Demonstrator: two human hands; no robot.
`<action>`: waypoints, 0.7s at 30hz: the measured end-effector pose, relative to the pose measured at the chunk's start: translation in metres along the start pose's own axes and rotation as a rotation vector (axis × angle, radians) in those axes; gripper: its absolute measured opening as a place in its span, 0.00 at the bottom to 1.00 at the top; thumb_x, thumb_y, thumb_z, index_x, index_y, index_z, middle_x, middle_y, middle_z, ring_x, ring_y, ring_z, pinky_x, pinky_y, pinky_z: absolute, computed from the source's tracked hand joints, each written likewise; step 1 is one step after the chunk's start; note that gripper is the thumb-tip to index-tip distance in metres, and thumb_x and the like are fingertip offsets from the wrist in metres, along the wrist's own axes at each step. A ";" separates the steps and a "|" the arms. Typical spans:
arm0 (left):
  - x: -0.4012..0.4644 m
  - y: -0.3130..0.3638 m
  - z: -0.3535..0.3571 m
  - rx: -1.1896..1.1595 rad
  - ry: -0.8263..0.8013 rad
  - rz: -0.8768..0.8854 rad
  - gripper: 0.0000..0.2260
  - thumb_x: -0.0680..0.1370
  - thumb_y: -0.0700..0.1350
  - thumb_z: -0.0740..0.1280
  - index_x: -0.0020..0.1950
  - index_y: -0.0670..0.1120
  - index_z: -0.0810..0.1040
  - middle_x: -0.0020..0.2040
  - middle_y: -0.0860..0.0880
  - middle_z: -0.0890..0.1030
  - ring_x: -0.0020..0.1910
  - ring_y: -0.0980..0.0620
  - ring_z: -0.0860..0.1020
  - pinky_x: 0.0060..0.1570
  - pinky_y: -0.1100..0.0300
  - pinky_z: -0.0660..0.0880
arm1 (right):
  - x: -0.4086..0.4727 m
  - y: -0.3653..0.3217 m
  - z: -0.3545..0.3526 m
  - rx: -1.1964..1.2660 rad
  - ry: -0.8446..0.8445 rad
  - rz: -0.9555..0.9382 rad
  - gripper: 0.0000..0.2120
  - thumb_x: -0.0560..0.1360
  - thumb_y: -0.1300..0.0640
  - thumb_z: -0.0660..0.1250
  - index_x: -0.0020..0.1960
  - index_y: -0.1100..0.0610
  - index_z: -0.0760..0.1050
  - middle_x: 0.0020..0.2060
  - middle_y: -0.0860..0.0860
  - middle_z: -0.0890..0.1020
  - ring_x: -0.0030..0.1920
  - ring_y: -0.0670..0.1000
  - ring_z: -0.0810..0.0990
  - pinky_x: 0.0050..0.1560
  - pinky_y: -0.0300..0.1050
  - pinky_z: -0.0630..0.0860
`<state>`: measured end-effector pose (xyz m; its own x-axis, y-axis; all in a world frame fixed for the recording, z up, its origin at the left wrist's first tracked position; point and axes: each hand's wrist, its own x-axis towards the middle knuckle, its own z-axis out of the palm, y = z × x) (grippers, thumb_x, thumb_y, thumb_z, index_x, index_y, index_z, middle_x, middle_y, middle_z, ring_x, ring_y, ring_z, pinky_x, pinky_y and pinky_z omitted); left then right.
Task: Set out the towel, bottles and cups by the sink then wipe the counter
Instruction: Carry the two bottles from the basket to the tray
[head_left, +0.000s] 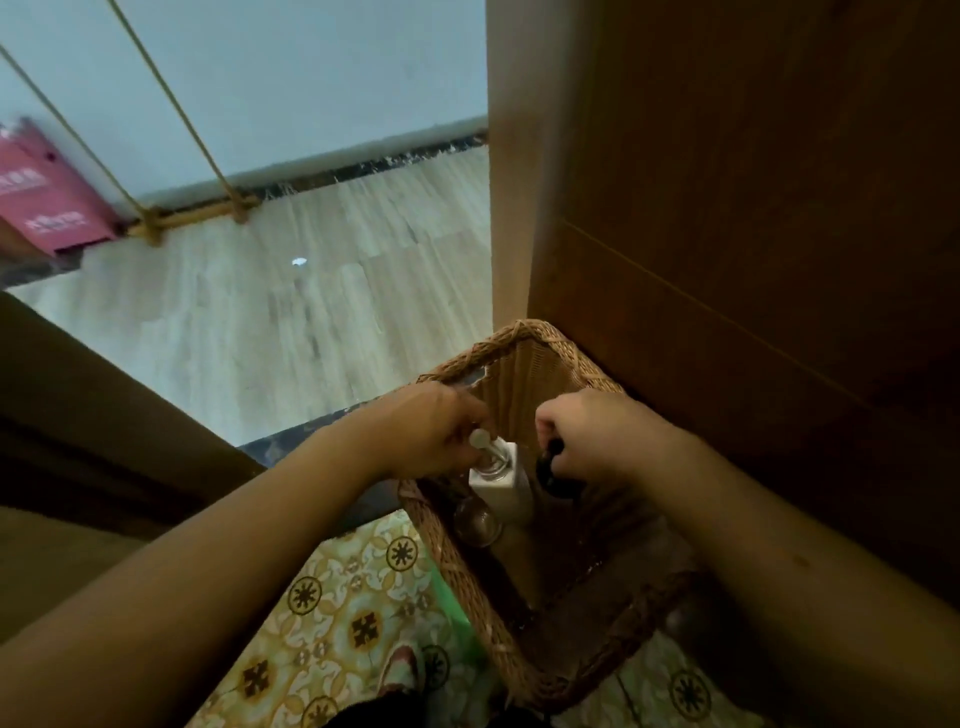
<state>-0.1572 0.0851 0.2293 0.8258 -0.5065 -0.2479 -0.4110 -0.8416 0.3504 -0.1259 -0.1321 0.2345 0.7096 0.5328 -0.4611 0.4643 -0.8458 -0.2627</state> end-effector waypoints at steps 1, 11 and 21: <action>-0.012 0.000 -0.009 0.006 0.039 -0.035 0.09 0.77 0.54 0.68 0.55 0.52 0.80 0.47 0.55 0.81 0.43 0.58 0.79 0.46 0.57 0.79 | -0.002 -0.008 -0.012 -0.026 0.036 -0.025 0.07 0.73 0.55 0.70 0.48 0.47 0.75 0.44 0.45 0.76 0.44 0.48 0.75 0.35 0.42 0.69; -0.178 -0.022 -0.073 0.059 0.401 -0.366 0.13 0.78 0.56 0.66 0.59 0.52 0.79 0.50 0.56 0.81 0.44 0.60 0.77 0.45 0.69 0.73 | -0.005 -0.155 -0.074 -0.261 0.312 -0.328 0.08 0.75 0.48 0.69 0.52 0.45 0.76 0.42 0.46 0.78 0.40 0.46 0.76 0.33 0.40 0.69; -0.443 -0.062 -0.070 0.105 0.657 -0.778 0.08 0.77 0.58 0.67 0.50 0.56 0.77 0.43 0.57 0.78 0.40 0.60 0.76 0.38 0.61 0.74 | -0.002 -0.398 -0.036 -0.307 0.387 -0.667 0.08 0.76 0.47 0.70 0.53 0.48 0.77 0.42 0.46 0.77 0.41 0.47 0.77 0.44 0.40 0.71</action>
<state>-0.4705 0.3748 0.3801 0.9137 0.3632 0.1823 0.3233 -0.9214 0.2155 -0.2936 0.2042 0.3704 0.3398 0.9392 0.0487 0.9366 -0.3332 -0.1085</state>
